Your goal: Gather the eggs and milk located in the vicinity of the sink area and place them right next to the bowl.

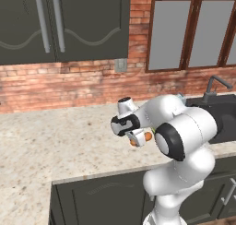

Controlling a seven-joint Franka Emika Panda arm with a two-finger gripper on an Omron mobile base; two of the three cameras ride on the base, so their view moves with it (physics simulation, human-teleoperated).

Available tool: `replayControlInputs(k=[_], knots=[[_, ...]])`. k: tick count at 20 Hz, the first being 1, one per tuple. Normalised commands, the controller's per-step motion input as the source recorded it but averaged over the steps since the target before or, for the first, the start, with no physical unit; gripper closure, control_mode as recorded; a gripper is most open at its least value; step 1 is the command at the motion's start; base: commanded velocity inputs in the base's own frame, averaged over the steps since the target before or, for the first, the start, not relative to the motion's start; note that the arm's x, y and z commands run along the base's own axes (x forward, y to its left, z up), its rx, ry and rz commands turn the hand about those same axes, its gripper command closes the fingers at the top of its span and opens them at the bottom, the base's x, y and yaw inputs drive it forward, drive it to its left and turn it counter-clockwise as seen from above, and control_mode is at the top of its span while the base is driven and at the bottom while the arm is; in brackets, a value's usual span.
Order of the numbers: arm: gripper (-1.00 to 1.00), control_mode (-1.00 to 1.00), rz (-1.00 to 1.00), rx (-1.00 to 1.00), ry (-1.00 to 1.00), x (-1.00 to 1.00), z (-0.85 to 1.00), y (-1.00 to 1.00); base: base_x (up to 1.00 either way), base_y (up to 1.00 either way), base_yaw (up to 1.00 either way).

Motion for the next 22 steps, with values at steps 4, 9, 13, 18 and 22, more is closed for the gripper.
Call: replayControlInputs(k=[4,9,13,18,22], knots=[[1.00,-1.00,0.09,-0.02,0.00,-0.26,0.00,-0.25,0.00,0.00,0.00],[1.00,-1.00,0.17,0.00,0.00,-0.29,0.00,-0.22,0.00,0.00,0.00],[1.00,-1.00,0.15,0.00,0.00,-0.33,0.00,-0.01,0.00,0.00,0.00],[1.00,-1.00,0.09,-0.01,0.00,-0.05,0.00,0.00,0.00,0.00,0.00],[1.00,-1.00,0.07,0.00,0.00,0.00,0.00,-0.01,0.00,0.00,0.00]])
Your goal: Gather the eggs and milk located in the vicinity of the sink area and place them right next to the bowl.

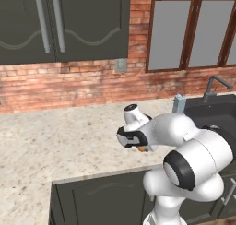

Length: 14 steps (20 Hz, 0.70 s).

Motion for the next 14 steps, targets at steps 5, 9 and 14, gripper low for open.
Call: replayControlInputs(k=[5,9,14], knots=[[1.00,-1.00,0.00,0.00,0.00,0.24,0.00,-0.09,0.00,0.00,0.00],[1.00,-1.00,-0.03,0.00,0.00,0.44,-0.01,0.00,0.00,0.00,0.00],[1.00,-1.00,-0.06,0.00,0.00,0.31,-0.01,0.00,0.00,0.00,0.00]])
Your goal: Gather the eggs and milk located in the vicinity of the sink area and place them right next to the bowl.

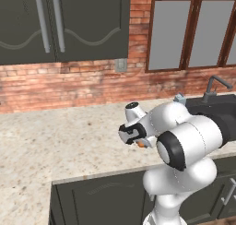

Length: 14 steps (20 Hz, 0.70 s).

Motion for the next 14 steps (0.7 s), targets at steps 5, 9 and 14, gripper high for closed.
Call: replayControlInputs(k=[5,9,14], knots=[[1.00,-1.00,-0.05,0.00,0.00,0.04,-0.06,0.00,0.00,0.00,0.00],[1.00,-1.00,-0.05,0.00,0.00,0.01,-0.10,0.00,0.00,0.00,0.00],[1.00,-1.00,-0.02,0.00,0.00,0.00,-0.24,0.00,0.00,0.00,0.00]])
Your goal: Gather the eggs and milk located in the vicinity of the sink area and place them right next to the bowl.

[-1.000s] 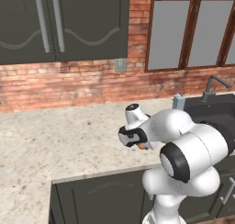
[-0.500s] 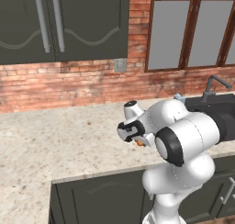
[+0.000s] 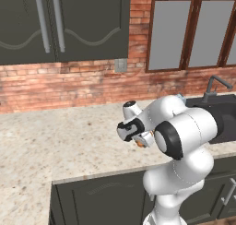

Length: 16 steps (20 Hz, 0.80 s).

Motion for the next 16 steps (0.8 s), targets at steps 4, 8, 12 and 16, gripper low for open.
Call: replayControlInputs(k=[4,8,12,16], knots=[[1.00,-1.00,-0.03,0.00,0.00,-0.03,-0.13,0.00,0.00,0.00,0.00],[1.00,-1.00,-0.03,0.00,0.00,-0.02,-0.05,0.00,0.00,0.00,0.00],[1.00,-1.00,-0.03,0.00,0.00,0.00,0.00,0.00,0.00,0.00,0.00],[1.00,-1.00,-0.03,-0.01,0.00,-0.02,-0.04,0.00,0.00,0.00,0.00]])
